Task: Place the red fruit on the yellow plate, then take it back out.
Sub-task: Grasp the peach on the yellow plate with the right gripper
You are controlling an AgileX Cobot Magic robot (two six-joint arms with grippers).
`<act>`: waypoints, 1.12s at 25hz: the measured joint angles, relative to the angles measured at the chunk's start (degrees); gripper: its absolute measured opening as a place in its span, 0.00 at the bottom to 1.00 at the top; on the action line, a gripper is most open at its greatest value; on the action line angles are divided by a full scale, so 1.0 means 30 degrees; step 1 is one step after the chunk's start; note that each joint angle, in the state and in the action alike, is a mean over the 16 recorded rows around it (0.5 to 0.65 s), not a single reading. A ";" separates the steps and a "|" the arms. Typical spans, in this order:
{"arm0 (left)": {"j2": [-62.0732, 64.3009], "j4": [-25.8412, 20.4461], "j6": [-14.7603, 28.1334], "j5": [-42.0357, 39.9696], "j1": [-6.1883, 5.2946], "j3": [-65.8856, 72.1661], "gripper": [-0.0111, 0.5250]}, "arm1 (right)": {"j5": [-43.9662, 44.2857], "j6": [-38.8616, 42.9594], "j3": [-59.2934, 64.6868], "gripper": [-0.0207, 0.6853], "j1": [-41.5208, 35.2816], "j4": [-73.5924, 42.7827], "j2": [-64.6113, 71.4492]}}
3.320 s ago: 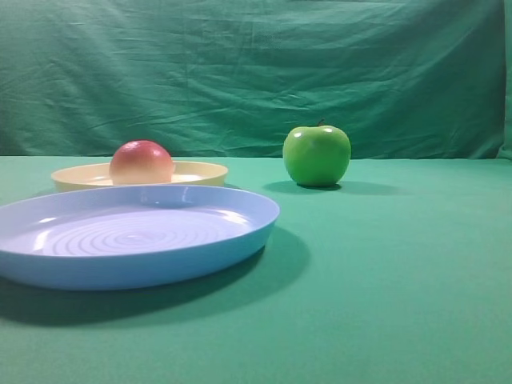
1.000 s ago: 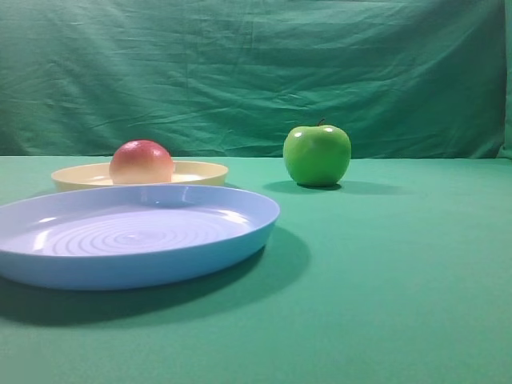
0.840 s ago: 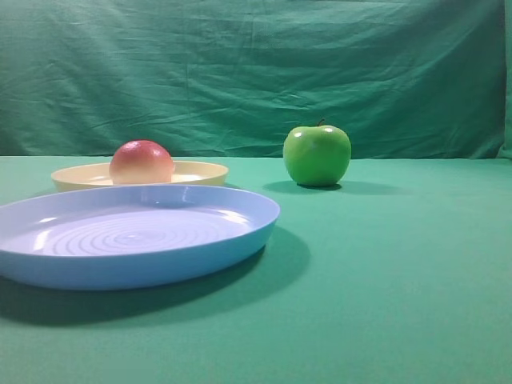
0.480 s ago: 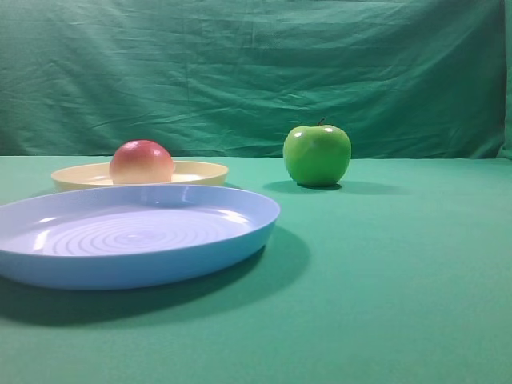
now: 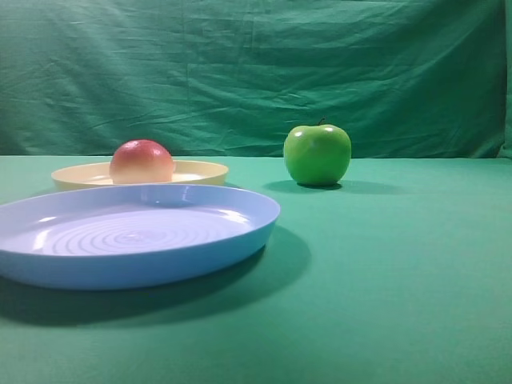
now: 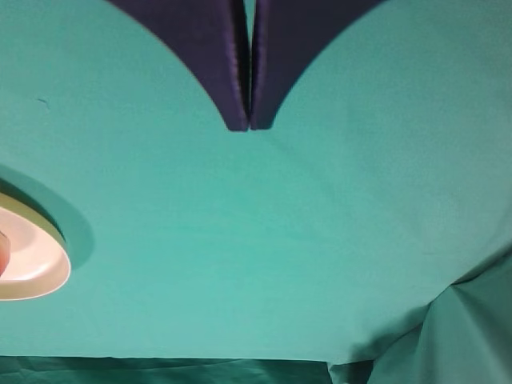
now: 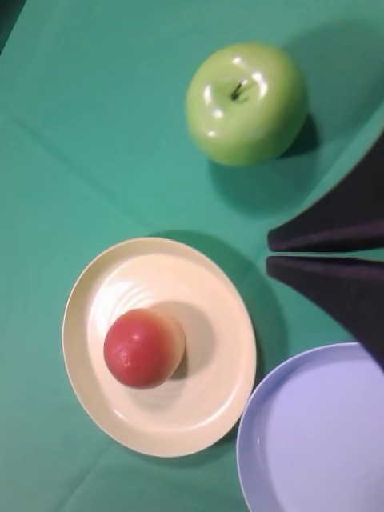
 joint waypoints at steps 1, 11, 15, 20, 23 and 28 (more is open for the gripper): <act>0.0000 0.0000 0.0000 0.0000 0.0000 0.0000 0.02 | 0.0110 -0.0654 -0.0732 0.03 0.0102 0.0404 0.0757; 0.0000 0.0000 0.0000 0.0000 0.0000 0.0000 0.02 | 0.1098 -0.8513 -0.6692 0.09 0.0404 0.6363 0.6956; 0.0000 0.0000 0.0000 0.0000 0.0000 0.0000 0.02 | 0.1410 -1.1629 -0.8115 0.24 0.0425 0.8646 0.8567; 0.0000 0.0000 0.0000 0.0000 0.0000 0.0000 0.02 | 0.1320 -1.4326 -0.9022 0.51 0.0603 1.0558 0.9942; 0.0000 0.0000 0.0000 0.0000 0.0000 0.0000 0.02 | 0.0941 -1.5277 -0.9213 0.69 0.0761 1.1198 1.0523; 0.0000 0.0000 0.0000 0.0000 0.0000 0.0000 0.02 | -0.0025 -1.6116 -0.9265 0.90 0.1031 1.1716 1.1316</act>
